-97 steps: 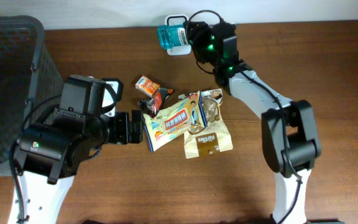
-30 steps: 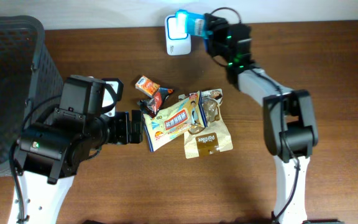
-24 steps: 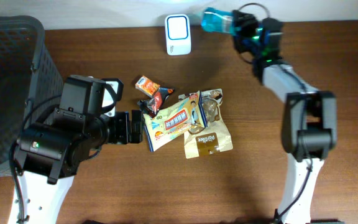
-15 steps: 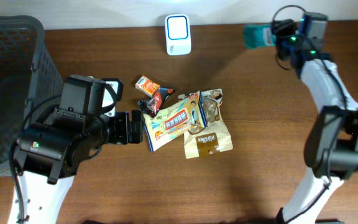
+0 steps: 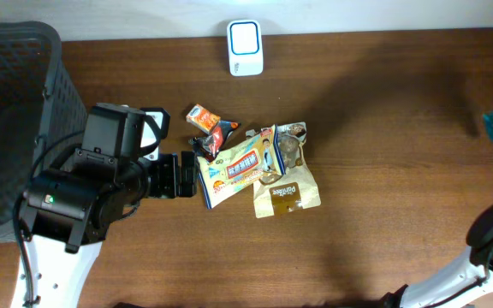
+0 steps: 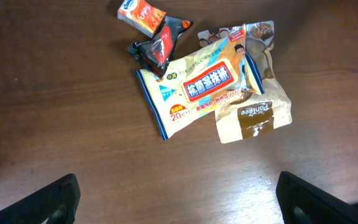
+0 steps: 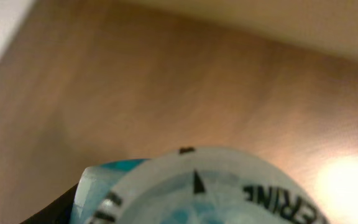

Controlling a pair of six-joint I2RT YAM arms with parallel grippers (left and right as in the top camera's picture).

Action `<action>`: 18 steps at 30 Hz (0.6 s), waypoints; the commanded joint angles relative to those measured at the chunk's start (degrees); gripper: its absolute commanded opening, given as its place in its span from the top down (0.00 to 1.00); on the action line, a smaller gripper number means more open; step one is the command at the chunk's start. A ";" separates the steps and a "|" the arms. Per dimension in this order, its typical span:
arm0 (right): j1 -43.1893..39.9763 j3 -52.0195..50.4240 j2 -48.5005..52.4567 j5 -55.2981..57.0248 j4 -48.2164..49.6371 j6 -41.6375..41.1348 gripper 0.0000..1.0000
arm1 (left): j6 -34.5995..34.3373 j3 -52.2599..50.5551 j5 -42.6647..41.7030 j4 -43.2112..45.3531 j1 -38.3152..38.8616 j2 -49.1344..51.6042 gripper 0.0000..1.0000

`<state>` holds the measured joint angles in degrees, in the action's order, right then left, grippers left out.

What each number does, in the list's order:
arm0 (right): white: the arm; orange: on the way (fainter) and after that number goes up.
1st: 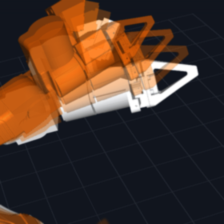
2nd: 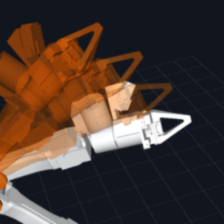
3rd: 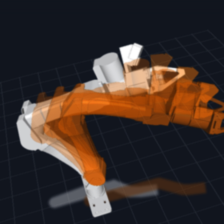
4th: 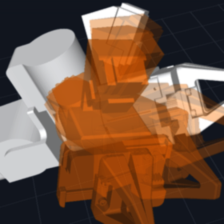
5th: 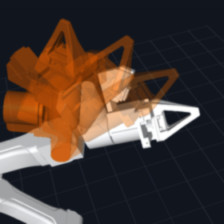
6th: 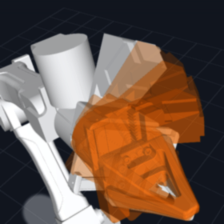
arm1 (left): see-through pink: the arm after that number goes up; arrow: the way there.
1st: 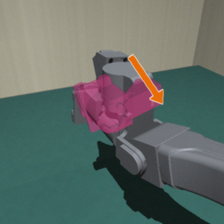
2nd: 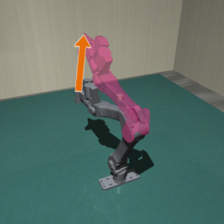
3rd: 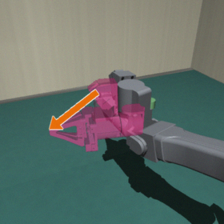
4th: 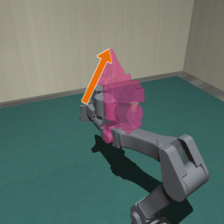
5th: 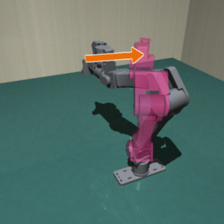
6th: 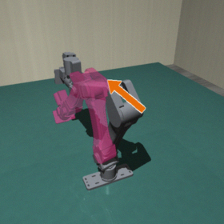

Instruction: Scan the item barcode

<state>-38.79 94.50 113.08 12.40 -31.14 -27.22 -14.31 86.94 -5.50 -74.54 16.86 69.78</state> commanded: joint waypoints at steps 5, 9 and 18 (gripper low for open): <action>-6.51 1.40 1.42 3.32 3.26 4.70 0.53 | 0.70 0.35 0.42 -0.11 -0.13 -0.09 0.01; -7.08 1.40 4.55 4.66 8.33 4.72 0.51 | 0.70 0.35 0.44 -0.11 -0.13 -0.09 0.01; -6.99 1.40 6.32 4.83 14.25 7.52 0.46 | 0.70 0.35 0.42 -0.11 -0.13 -0.09 0.01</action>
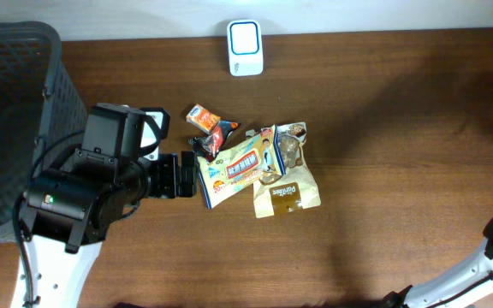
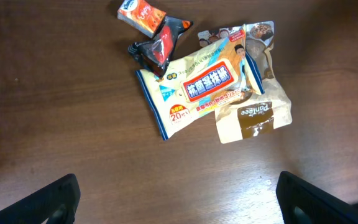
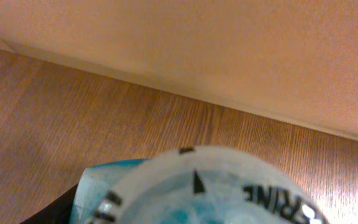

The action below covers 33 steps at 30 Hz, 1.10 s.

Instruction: Scan the item barcode

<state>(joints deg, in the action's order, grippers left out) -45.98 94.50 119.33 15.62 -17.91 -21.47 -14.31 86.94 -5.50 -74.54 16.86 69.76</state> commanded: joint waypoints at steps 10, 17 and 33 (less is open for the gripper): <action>0.26 1.40 3.52 1.57 -1.64 1.75 0.10 | 0.70 0.35 0.44 -0.11 -0.13 -0.07 0.01; 0.26 1.42 0.37 -0.24 -2.91 1.75 0.08 | 0.70 0.35 0.44 -0.11 -0.13 -0.07 0.01; 2.47 1.49 -24.17 -20.00 -15.61 1.53 0.01 | 0.72 0.35 0.42 -0.11 -0.13 -0.07 0.01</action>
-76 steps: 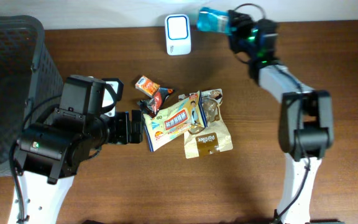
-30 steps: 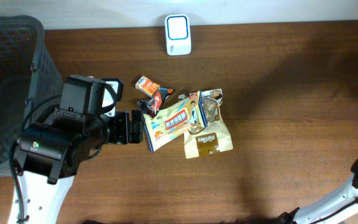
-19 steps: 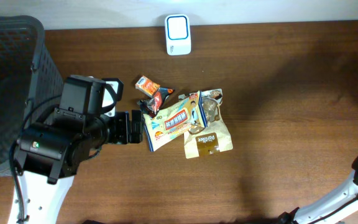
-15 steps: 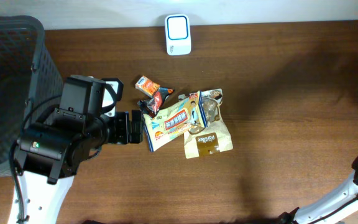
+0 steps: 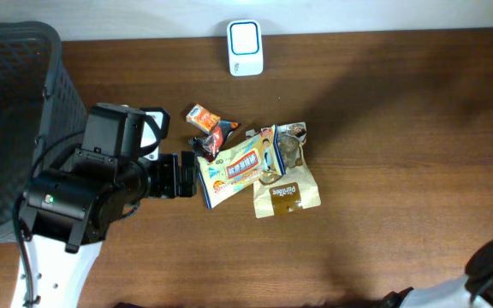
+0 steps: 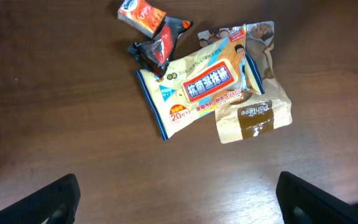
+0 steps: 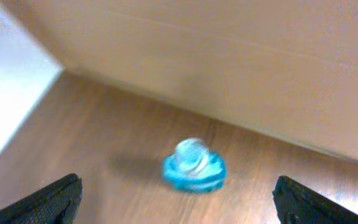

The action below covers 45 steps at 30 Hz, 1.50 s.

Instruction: Scan the item barcode

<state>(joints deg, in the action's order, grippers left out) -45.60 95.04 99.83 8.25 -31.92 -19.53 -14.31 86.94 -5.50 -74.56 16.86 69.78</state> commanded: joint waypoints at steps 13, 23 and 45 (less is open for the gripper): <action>35.47 0.00 -1.09 -32.02 -21.09 5.88 0.01 | 0.70 0.35 0.44 -0.09 -0.13 -0.09 0.01; 58.53 0.00 13.73 -31.85 -24.50 8.26 0.07 | 0.70 0.35 0.44 -0.09 -0.13 -0.09 0.01; 66.71 -8.50 18.71 -26.99 -22.01 5.55 0.66 | 0.70 0.35 0.42 -0.11 -0.13 -0.09 0.01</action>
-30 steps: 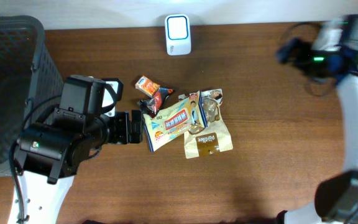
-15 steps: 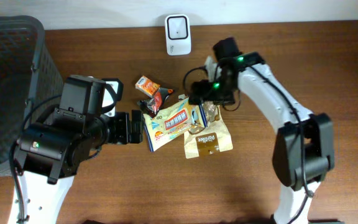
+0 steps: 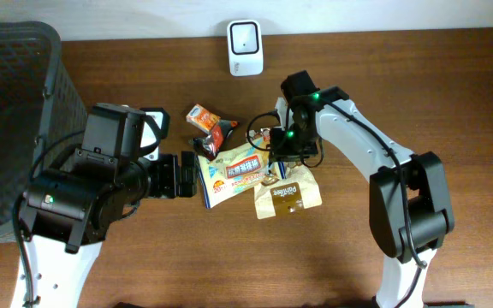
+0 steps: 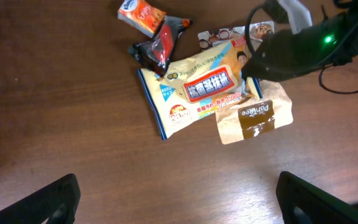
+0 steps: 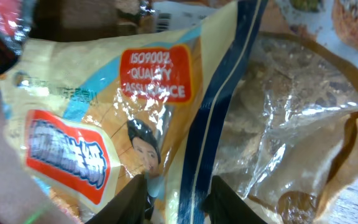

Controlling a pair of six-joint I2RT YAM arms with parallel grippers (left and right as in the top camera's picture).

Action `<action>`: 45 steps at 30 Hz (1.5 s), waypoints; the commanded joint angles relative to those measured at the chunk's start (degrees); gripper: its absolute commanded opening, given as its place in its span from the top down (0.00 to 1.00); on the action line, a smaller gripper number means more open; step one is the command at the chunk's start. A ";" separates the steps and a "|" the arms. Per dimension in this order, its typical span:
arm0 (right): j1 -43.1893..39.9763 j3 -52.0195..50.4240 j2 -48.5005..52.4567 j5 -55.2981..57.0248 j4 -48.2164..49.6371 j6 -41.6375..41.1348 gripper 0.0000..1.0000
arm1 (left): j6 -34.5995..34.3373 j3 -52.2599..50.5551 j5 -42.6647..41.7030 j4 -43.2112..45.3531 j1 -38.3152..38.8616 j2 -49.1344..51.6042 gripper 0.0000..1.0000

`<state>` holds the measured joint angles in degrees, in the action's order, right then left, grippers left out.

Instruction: Scan the item barcode

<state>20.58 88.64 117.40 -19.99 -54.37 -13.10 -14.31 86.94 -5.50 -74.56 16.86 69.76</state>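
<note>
A yellow snack packet (image 3: 234, 171) with a red label and blue edges lies in the pile at the table's middle; it also shows in the left wrist view (image 4: 197, 90). My right gripper (image 3: 279, 147) is down on the packet's right end. In its wrist view the gripper (image 5: 179, 200) is shut on the blue edge of the packet (image 5: 104, 112). My left gripper (image 4: 179, 202) stands open to the left of the pile with nothing between its fingers. The white barcode scanner (image 3: 245, 36) sits at the table's far edge.
A brown Panlee bag (image 3: 288, 195) and a clear-window snack bag (image 5: 291, 124) lie under and beside the packet. A small orange packet (image 3: 202, 115) and a black-red wrapper (image 3: 216, 137) lie at its upper left. A dark mesh basket (image 3: 15, 103) fills the left side.
My right gripper was open above a teal item away at the far right; now it is at the pile, shut on the yellow packet's edge. The packet has shifted slightly. The left arm has not moved.
My right gripper first held a teal round-topped item at the table's far right, then held it outside the overhead view. Later that item lay on a surface below the open gripper. Now the right gripper grips the yellow packet in the pile, while the left stayed open throughout.
</note>
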 commanded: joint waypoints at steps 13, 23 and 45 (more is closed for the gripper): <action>-3.37 -2.21 -1.84 21.51 -9.97 -14.12 0.96 | 0.70 0.35 0.42 -0.09 -0.13 -0.07 0.01; -9.40 -1.92 -4.42 17.14 -13.86 -11.91 0.96 | 0.70 0.35 0.42 -0.09 -0.13 -0.07 0.01; -2.19 -5.64 -9.84 9.14 -9.01 -7.30 0.04 | 0.70 0.35 0.42 -0.09 -0.13 -0.07 0.01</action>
<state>20.05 81.78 108.25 -14.00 -61.08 -20.56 -14.31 86.94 -5.52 -74.56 16.86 69.76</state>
